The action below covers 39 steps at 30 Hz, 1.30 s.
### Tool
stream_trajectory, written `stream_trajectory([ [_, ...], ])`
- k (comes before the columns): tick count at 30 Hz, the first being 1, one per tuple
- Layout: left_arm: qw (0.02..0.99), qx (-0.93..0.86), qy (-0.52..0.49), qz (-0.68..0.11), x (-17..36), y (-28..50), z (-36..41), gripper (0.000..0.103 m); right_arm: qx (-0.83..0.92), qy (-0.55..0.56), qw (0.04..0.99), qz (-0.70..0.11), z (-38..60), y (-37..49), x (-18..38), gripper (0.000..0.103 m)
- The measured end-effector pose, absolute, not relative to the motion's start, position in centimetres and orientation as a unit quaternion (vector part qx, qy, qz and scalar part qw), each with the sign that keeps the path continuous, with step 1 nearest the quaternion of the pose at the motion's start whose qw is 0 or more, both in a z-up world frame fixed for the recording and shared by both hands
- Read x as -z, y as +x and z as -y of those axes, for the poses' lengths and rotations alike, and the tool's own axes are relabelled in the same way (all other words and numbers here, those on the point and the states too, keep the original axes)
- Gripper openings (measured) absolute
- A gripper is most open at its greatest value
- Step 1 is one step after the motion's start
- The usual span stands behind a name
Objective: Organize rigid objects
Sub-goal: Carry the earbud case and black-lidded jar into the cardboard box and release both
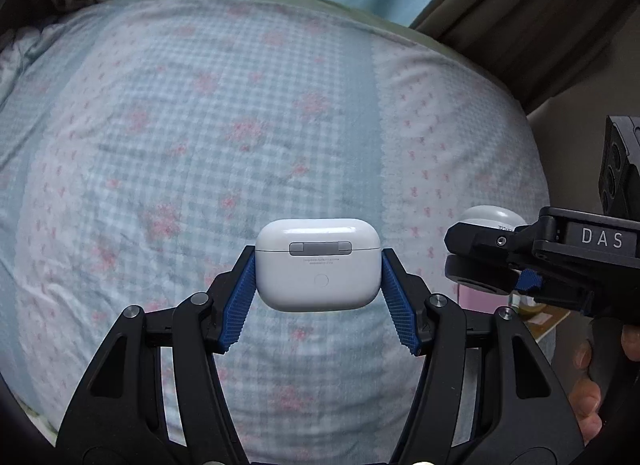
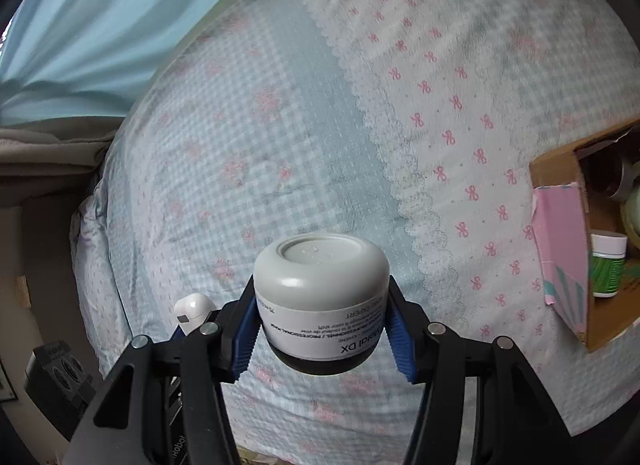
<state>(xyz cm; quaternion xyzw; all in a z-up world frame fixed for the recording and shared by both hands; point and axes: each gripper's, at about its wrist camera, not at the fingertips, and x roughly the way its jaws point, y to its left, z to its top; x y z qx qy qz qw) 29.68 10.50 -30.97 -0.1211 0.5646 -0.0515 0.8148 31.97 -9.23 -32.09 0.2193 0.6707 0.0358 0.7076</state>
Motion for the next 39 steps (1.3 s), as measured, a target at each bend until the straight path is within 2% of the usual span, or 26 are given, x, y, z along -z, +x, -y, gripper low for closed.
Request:
stream_trajectory([
  [12, 0.843, 0.053, -0.112, -0.523, 21.4, 23.5, -3.0, 0.057, -0.098, 0.137, 0.748, -0.642, 15.9, 25.2, 22.1, 0.052],
  [22, 0.855, 0.058, -0.105, -0.504, 17.3, 21.0, 9.0, 0.057, -0.119, 0.081, 0.761, -0.632, 28.8, 21.4, 18.6, 0.052],
  [29, 0.844, 0.08, -0.091, -0.523, 18.4, 22.0, 17.2, 0.057, -0.099, 0.055, 0.756, -0.645, 39.1, 20.6, 19.4, 0.052],
  [39, 0.804, 0.1, -0.063, -0.583, 25.5, 26.5, 24.7, 0.057, -0.059, 0.077, 0.725, -0.682, 47.5, 21.8, 26.3, 0.052],
])
